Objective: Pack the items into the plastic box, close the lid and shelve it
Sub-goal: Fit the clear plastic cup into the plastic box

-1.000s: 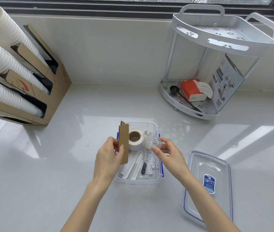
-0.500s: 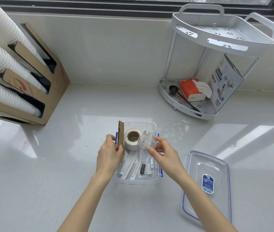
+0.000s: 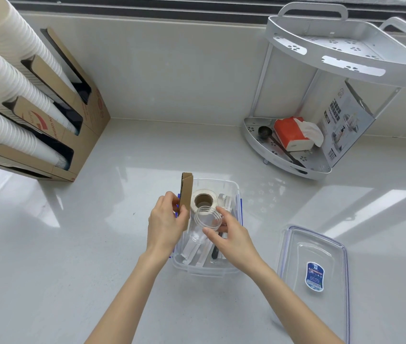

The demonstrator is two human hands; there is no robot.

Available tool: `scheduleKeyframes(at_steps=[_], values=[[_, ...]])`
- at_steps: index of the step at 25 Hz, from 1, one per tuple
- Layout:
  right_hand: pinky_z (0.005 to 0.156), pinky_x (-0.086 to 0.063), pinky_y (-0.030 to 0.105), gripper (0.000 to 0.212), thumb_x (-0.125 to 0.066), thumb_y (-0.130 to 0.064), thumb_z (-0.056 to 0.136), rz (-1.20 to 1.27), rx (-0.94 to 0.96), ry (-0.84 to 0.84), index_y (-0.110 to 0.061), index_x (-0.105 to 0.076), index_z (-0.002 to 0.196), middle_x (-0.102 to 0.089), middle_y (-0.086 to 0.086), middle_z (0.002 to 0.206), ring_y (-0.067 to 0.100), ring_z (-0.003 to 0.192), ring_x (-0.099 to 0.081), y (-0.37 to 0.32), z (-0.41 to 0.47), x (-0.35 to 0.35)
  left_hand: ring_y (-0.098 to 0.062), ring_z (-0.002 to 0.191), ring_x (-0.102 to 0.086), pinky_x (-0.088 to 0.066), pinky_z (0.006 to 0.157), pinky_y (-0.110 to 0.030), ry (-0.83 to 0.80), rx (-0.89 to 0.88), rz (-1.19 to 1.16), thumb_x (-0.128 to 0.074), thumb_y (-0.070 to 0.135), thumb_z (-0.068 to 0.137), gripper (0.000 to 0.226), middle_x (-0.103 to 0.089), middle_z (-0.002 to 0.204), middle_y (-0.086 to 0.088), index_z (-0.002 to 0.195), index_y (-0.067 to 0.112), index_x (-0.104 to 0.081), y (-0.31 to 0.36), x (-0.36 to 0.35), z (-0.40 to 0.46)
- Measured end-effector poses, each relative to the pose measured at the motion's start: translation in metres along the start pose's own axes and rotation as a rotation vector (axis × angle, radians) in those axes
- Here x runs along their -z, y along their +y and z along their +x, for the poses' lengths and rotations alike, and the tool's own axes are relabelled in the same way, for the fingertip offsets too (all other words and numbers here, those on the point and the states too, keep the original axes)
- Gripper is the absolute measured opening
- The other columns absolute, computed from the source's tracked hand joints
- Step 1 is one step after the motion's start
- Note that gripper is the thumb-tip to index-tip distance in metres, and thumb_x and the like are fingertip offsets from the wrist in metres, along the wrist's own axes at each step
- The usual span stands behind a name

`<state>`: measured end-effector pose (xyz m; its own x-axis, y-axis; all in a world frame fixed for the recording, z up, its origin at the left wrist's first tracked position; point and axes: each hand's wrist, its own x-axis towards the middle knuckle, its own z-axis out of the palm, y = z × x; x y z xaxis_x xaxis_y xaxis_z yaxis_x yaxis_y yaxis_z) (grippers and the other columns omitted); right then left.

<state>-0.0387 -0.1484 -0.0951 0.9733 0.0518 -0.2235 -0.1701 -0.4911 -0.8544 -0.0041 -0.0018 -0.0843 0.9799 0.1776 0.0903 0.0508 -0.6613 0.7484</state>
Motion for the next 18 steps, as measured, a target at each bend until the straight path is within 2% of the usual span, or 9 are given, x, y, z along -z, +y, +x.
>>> scheduleKeyframes(at_steps=[3, 6, 9, 12, 16, 18], values=[[0.094, -0.045, 0.025, 0.061, -0.058, -0.034, 0.082, -0.05, 0.035, -0.028, -0.024, -0.031, 0.136, -0.044, 0.003, 0.135, 0.013, 0.114, -0.05, -0.001, 0.003, -0.004, -0.018, 0.059, -0.046, -0.033, 0.063, -0.028, 0.013, -0.009, -0.008, -0.053, 0.013, 0.082, 0.014, -0.049, 0.08, -0.002, 0.075, 0.015, -0.041, 0.003, 0.004, 0.005], [0.097, -0.047, 0.033, 0.061, -0.057, -0.034, 0.082, -0.06, 0.03, -0.036, -0.023, -0.031, 0.136, -0.042, 0.003, 0.135, 0.016, 0.116, -0.048, -0.002, 0.006, -0.013, -0.022, 0.066, -0.052, -0.036, 0.064, -0.028, -0.02, 0.029, -0.017, -0.052, 0.014, 0.083, 0.012, -0.054, 0.082, -0.002, 0.078, 0.014, -0.041, 0.001, 0.004, 0.005], [0.091, -0.045, 0.025, 0.06, -0.056, -0.034, 0.081, -0.061, 0.032, -0.055, -0.023, -0.031, 0.135, -0.042, 0.003, 0.133, 0.01, 0.107, -0.046, 0.0, 0.008, -0.019, -0.024, 0.068, -0.054, -0.038, 0.063, -0.028, -0.04, 0.034, -0.02, -0.052, 0.015, 0.084, 0.013, -0.057, 0.08, -0.001, 0.079, 0.014, -0.041, -0.001, 0.005, -0.001], [0.088, -0.042, 0.02, 0.06, -0.056, -0.032, 0.082, -0.062, 0.04, -0.07, -0.022, -0.029, 0.135, -0.039, 0.002, 0.135, 0.006, 0.101, -0.044, 0.003, 0.009, -0.022, -0.021, 0.066, -0.056, -0.036, 0.059, -0.025, 0.008, -0.022, -0.027, -0.052, 0.016, 0.084, 0.014, -0.057, 0.078, 0.002, 0.077, 0.015, -0.04, 0.005, 0.01, 0.001], [0.103, -0.038, 0.032, 0.067, -0.052, -0.033, 0.084, -0.098, 0.061, -0.087, -0.023, -0.018, 0.141, -0.029, 0.0, 0.147, 0.021, 0.121, -0.045, 0.002, 0.013, -0.027, -0.019, 0.063, -0.054, -0.031, 0.049, -0.014, 0.061, -0.063, -0.018, -0.052, 0.016, 0.084, 0.016, -0.056, 0.076, 0.004, 0.076, 0.017, -0.039, 0.012, 0.017, 0.011], [0.107, -0.032, 0.031, 0.068, -0.051, -0.033, 0.085, -0.118, 0.098, -0.098, -0.025, -0.015, 0.142, -0.028, -0.002, 0.148, 0.019, 0.129, -0.038, 0.001, 0.014, -0.031, -0.018, 0.063, -0.054, -0.031, 0.05, -0.011, 0.056, -0.051, -0.014, -0.052, 0.016, 0.085, 0.015, -0.056, 0.078, 0.003, 0.077, 0.016, -0.039, 0.01, 0.02, 0.012]])
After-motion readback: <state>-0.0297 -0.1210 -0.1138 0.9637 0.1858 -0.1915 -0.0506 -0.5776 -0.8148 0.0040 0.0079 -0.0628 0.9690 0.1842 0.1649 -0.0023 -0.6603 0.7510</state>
